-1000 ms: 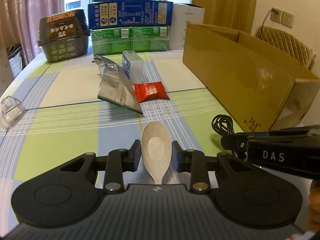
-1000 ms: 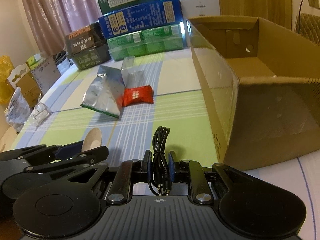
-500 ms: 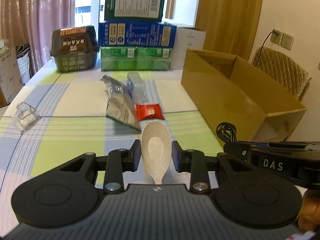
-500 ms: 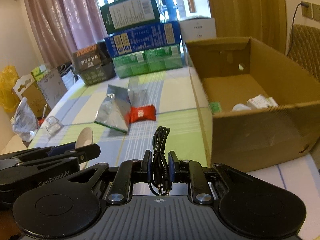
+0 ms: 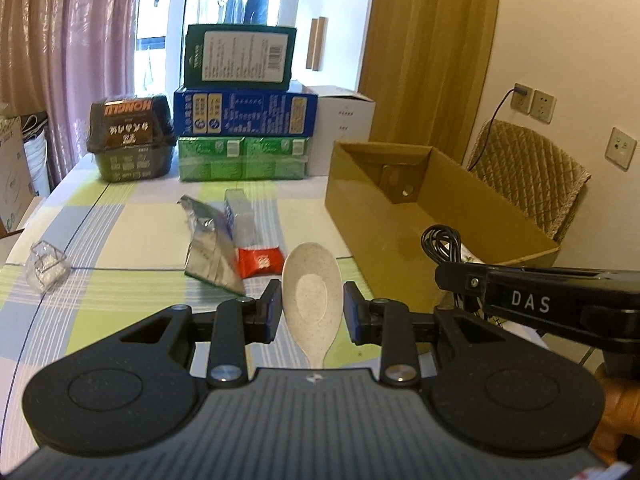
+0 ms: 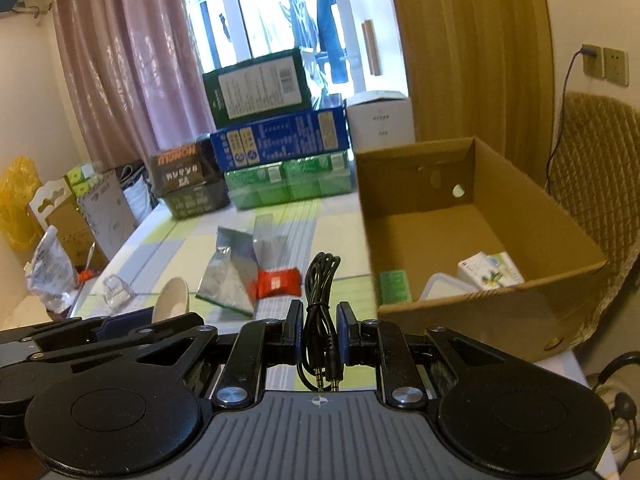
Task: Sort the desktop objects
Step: 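Carry the spoon and cable over the cardboard box with both tools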
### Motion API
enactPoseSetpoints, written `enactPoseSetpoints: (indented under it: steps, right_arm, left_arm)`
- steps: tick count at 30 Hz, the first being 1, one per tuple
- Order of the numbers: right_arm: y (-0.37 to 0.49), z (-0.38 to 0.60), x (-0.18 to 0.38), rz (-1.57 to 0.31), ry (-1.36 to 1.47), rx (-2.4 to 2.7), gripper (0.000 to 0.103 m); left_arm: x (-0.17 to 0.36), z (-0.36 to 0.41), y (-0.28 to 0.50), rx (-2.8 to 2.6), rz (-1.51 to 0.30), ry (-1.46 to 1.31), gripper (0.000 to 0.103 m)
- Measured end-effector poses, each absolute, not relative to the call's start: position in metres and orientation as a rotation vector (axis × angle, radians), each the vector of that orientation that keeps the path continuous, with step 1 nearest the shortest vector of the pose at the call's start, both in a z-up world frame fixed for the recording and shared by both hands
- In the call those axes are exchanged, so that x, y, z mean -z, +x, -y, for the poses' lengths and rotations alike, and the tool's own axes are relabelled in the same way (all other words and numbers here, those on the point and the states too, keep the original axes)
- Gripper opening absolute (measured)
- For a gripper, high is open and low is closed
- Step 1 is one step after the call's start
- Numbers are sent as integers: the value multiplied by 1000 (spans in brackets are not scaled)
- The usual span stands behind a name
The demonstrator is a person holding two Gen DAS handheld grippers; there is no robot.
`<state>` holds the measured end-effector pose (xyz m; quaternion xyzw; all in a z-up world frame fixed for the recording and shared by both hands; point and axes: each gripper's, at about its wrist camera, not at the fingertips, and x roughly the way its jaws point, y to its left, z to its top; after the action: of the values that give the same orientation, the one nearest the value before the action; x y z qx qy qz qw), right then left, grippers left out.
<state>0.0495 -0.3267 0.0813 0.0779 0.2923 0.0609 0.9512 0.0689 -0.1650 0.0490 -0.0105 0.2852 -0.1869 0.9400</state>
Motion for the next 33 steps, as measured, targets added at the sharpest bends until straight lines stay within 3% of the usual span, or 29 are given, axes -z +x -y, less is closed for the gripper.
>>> enactPoseSetpoints:
  steps: [33]
  right_arm:
    - [71,429,-124,-520,90,23,14]
  left_arm:
    - [-110,261,99,556,-545,-12,27]
